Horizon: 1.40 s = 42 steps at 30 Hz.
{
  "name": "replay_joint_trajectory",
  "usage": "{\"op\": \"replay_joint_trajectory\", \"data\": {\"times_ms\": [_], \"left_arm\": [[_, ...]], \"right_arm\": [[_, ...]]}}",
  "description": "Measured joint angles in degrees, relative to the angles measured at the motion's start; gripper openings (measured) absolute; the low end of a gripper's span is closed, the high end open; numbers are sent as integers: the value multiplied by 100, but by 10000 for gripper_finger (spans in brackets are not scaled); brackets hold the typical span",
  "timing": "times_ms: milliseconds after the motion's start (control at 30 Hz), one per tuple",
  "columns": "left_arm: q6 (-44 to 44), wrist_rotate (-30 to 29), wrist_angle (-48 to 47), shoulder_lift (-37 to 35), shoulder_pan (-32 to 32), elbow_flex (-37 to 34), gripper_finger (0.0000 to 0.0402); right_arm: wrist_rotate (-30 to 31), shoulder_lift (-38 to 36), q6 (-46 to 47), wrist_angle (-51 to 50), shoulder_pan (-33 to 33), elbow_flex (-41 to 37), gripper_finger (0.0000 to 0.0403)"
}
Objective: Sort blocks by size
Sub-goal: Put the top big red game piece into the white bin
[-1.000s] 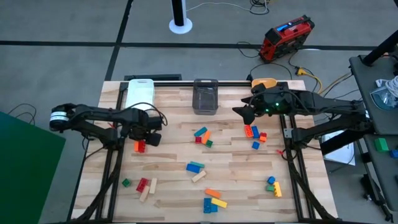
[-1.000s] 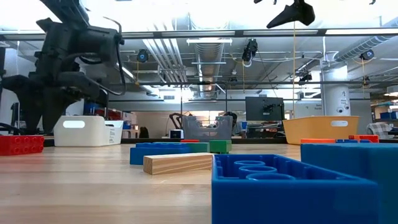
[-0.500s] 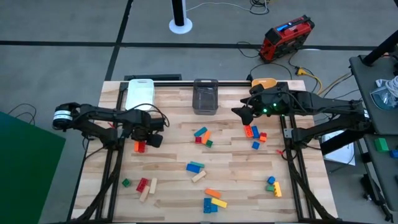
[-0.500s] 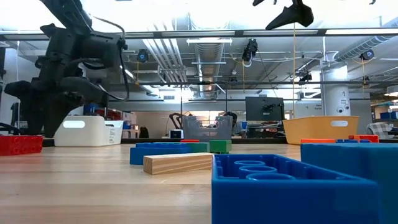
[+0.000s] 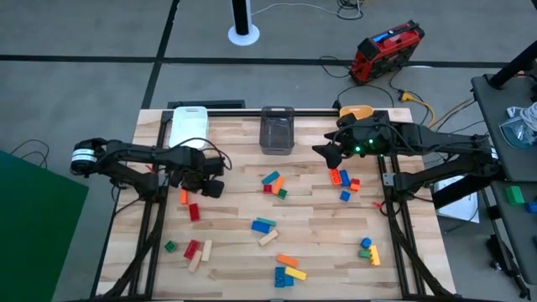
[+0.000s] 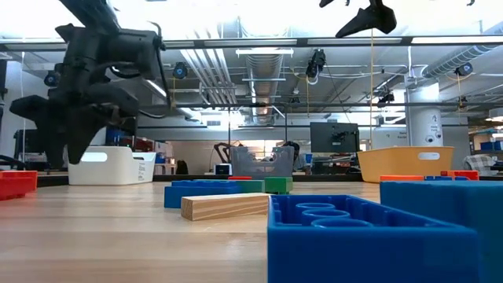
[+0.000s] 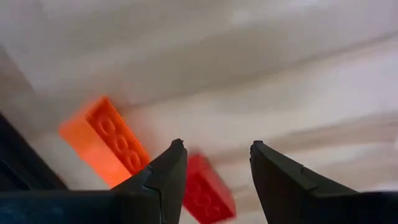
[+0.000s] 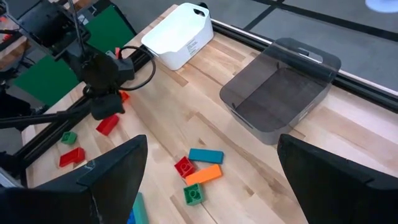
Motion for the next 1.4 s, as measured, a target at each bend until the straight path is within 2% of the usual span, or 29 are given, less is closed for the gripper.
{"op": "replay_joint_trajectory", "data": {"times_ms": [133,300,467,567,833,967,1133,1400], "left_arm": [[-600,389,-140,-19,-467,158,155],[-1881,419,-195,-26,-1606,419,155],[-3319,196,-231,-34,-2695,319,168],[-3772,-68,-231,-34,-3012,272,186],[-3959,-826,-156,-34,-3038,189,223],[-4009,-836,-105,-36,-3036,-20,224],[-4091,-838,681,-56,-3034,-393,224],[-4234,-984,1244,-56,-3036,-903,224]], "right_arm": [[-1,0,0,2,0,0,350],[-2,0,0,2,0,0,350],[0,0,-46,2,0,0,350],[0,0,-56,2,-4,0,350],[-2,0,-251,2,-2,0,350],[-2,0,-251,2,-2,0,350],[-2,0,-253,2,-2,-2,350],[-2,0,-251,2,-2,-2,350]]}}
